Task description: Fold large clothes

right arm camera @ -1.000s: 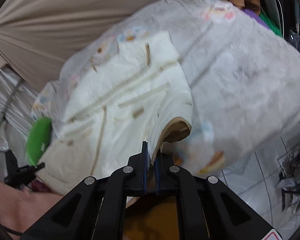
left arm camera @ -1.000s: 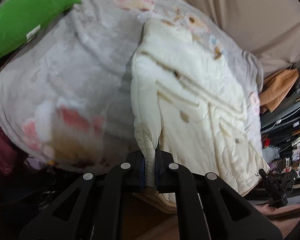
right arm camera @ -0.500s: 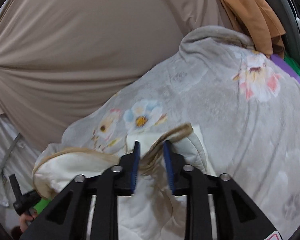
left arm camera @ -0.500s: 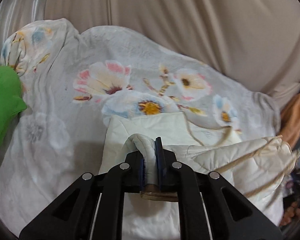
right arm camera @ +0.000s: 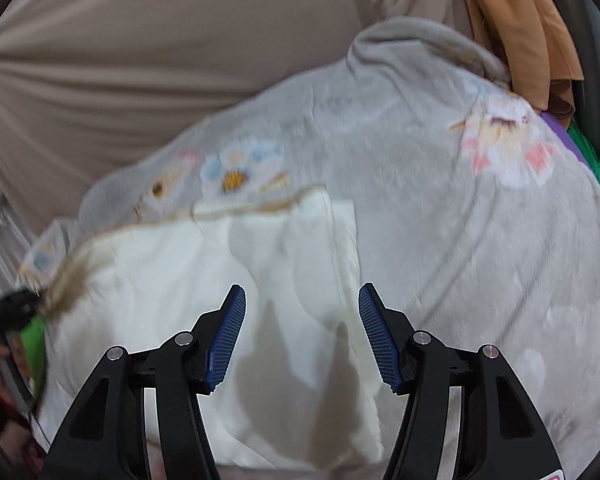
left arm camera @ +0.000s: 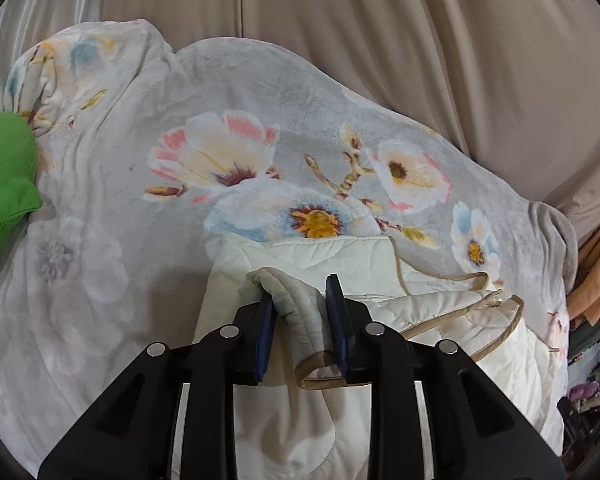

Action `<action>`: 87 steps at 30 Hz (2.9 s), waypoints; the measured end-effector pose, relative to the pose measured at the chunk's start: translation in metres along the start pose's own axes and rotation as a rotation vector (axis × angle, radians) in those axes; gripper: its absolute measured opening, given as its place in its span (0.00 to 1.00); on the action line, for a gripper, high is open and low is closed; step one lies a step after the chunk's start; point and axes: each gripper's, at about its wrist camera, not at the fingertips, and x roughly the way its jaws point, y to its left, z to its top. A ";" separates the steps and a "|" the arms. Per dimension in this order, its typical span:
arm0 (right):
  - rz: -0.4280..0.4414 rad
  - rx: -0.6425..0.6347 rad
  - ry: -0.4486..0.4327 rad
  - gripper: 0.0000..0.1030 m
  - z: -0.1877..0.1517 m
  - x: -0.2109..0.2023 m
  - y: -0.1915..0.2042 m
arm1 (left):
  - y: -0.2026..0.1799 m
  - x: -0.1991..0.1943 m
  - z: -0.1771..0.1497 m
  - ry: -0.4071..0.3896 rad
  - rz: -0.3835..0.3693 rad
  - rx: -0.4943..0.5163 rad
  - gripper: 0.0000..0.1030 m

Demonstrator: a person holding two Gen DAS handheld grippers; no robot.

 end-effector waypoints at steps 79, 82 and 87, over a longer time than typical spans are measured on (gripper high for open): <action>-0.067 0.056 0.137 0.41 0.076 0.124 0.013 | 0.031 0.106 0.025 0.141 0.015 -0.194 0.63; -0.010 0.030 0.087 0.11 0.083 0.114 0.025 | 0.022 0.104 0.030 0.094 -0.015 -0.162 0.18; 0.019 -0.017 -0.070 0.09 0.100 0.091 0.039 | 0.008 0.108 0.040 0.047 0.024 -0.075 0.12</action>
